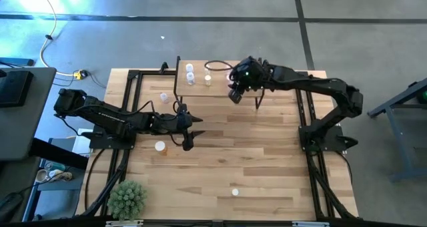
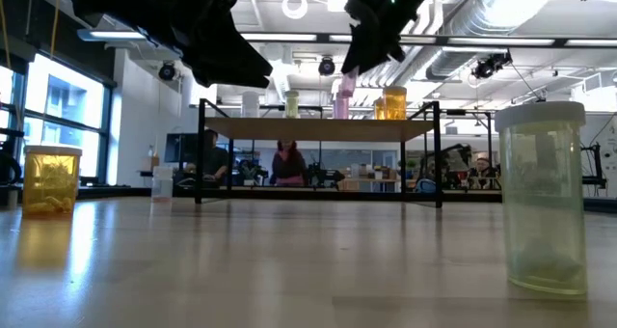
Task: Pick and place medicine bottles onto shelf by color
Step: Put the pink pill bottle on the shelf aligned with the pink bottle
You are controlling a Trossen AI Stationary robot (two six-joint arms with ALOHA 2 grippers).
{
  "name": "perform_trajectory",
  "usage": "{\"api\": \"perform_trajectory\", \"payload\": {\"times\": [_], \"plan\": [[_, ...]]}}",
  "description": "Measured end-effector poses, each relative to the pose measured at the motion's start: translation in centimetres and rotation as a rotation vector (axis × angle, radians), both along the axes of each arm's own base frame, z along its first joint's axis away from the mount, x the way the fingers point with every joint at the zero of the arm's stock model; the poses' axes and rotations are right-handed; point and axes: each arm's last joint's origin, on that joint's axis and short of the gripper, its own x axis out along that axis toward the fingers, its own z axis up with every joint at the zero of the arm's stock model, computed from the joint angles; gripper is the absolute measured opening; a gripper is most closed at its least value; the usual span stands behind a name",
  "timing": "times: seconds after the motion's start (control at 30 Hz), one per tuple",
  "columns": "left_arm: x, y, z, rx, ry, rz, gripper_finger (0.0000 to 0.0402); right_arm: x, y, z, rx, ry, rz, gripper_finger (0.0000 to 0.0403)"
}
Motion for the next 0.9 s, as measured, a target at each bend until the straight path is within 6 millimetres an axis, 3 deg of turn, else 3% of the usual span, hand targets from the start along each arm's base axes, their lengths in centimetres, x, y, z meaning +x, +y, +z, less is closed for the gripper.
{"api": "perform_trajectory", "payload": {"times": [0.2, 0.53, 0.9], "plan": [[0.0, 0.0, 0.0, 0.025, 0.006, -0.011, 0.0225, 0.0, -0.3, 2.8, -0.048, -0.023, 0.026, 0.0112], [0.0, 0.0, 0.1, 0.029, 0.001, -0.014, 0.0225, 2.0, -1.1, -1.3, 0.008, 0.146, 0.028, 0.0112], [0.0, 0.0, 0.0, 0.028, 0.008, -0.016, 0.0225, 2.5, -1.4, -2.0, 0.015, 0.144, -0.009, 0.0112]]}}
